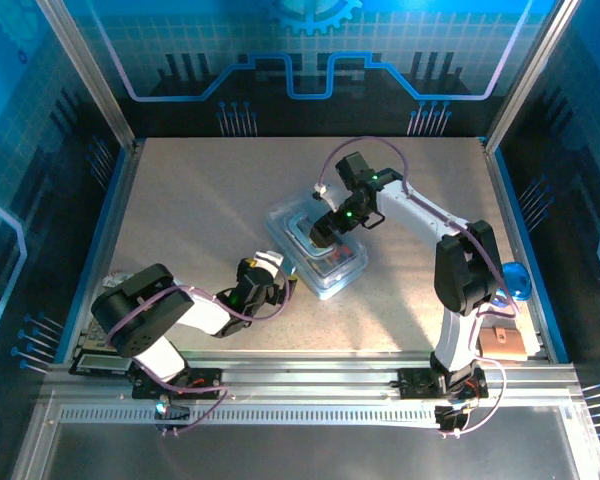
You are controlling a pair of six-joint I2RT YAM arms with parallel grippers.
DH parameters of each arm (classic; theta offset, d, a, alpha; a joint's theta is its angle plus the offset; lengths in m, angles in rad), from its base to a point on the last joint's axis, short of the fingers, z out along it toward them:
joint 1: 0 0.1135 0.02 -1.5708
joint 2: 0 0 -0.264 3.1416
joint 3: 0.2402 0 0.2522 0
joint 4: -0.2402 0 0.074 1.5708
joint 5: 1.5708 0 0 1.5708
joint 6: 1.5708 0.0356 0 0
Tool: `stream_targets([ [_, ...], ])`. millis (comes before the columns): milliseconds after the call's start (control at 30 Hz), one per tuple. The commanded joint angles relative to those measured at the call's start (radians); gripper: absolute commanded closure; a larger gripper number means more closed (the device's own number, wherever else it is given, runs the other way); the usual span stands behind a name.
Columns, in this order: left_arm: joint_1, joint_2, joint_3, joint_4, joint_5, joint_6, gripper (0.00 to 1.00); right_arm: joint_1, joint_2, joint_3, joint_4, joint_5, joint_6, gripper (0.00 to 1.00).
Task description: Pack the tool kit
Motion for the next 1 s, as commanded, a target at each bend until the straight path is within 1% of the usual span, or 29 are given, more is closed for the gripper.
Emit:
stream_targets([
  [0, 0.026, -0.045, -0.005, 0.014, -0.044, 0.009, 0.01, -0.004, 0.016, -0.053, -0.143, 0.036, -0.042, 0.0],
  [333, 0.025, -0.134, 0.011, -0.067, -0.018, 0.034, 0.01, -0.004, 0.007, -0.077, -0.128, 0.029, -0.036, 0.0],
  [433, 0.026, -0.141, 0.016, -0.076, -0.005, 0.045, 0.01, -0.003, 0.004, -0.08, -0.124, 0.028, -0.033, 0.0],
  [533, 0.026, -0.119, 0.018, -0.077, 0.024, 0.052, 0.01, -0.004, 0.004, -0.081, -0.121, 0.029, -0.034, 0.0],
  [667, 0.026, -0.058, -0.003, -0.011, 0.102, 0.045, 0.01, -0.004, 0.008, -0.082, -0.118, 0.027, -0.035, 0.0],
  [767, 0.025, -0.023, -0.018, 0.031, 0.131, 0.034, 0.01, -0.005, 0.014, -0.08, -0.118, 0.026, -0.036, 0.0],
  [833, 0.024, 0.003, -0.014, 0.042, 0.137, 0.034, 0.01, -0.005, 0.016, -0.08, -0.118, 0.026, -0.036, 0.0],
  [967, 0.026, 0.065, 0.012, 0.059, 0.112, 0.044, 0.01, -0.007, 0.023, -0.078, -0.118, 0.025, -0.037, 0.0],
])
